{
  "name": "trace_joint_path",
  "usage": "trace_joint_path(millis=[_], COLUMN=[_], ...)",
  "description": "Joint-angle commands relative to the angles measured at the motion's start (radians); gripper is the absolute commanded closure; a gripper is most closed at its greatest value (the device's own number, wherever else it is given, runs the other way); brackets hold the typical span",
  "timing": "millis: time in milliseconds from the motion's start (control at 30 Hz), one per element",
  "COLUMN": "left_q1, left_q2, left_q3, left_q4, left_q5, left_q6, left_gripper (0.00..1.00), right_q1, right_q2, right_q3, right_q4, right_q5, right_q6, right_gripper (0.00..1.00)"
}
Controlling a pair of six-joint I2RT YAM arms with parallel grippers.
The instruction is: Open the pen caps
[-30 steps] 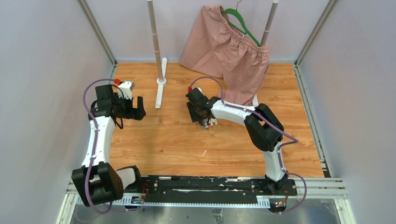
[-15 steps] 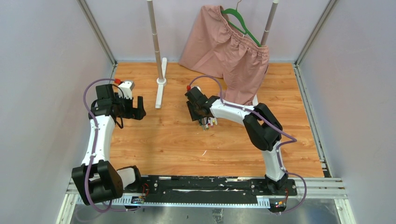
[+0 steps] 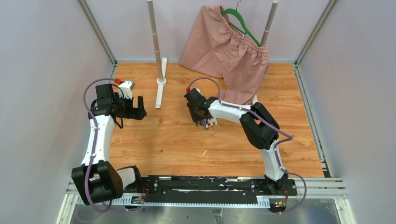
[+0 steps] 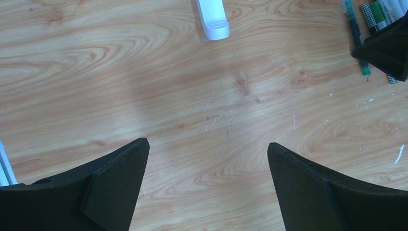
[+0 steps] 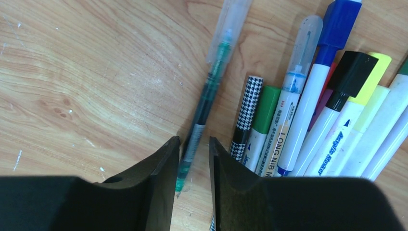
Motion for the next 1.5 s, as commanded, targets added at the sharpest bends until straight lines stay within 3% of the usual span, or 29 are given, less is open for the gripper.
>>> trace_joint_path(millis=[0,200,233,467,667,833,1133,1333,1467], left_q1=[0.009,0.009,0.008,-0.04,-0.232,-0.402,-0.663,-0.726,-0.74], left_q2=[-0.008,-0.015,-0.018,-0.084,-0.231,-0.372,-0.525,-0.547,-0.529], left_q3=[0.032,0.021,0.017,-0.051,-0.121,-0.145,-0.248,-0.319,-0.309], left_q4=[-0.034,-0.055,-0.055,-0.083,-0.088,-0.088,-0.089,-0.086,-0.07], left_q5=[0.058,0.156,0.171,0.287,0.203,0.19,0.089,0.076,0.079], left_q6=[0.003,0.054,0.069,0.26,0.531,0.778,1.172,1.395,1.429], left_gripper=[0.0,0.0,0.0,0.0,0.0,0.01,0.12,0.18,0.23], right_q1=[0.008,0.008,0.008,-0.002,-0.007,-0.007,-0.005,-0.004,-0.004], right_q2=[0.024,-0.022,-0.043,-0.234,-0.375,-0.408,-0.425,-0.446,-0.447], right_q3=[-0.011,-0.043,-0.058,-0.207,-0.335,-0.33,-0.272,-0.271,-0.284], right_q4=[-0.023,-0.012,-0.006,0.038,0.04,0.012,0.025,0.103,0.155], right_q5=[-0.003,0.002,-0.005,-0.29,-0.529,-0.723,-0.864,-0.941,-0.977], right_q6=[-0.006,-0.051,-0.064,-0.157,-0.153,-0.133,-0.054,0.021,0.071], right_gripper=[0.7,0.99,1.0,1.0,1.0,1.0,1.0,1.0,1.0])
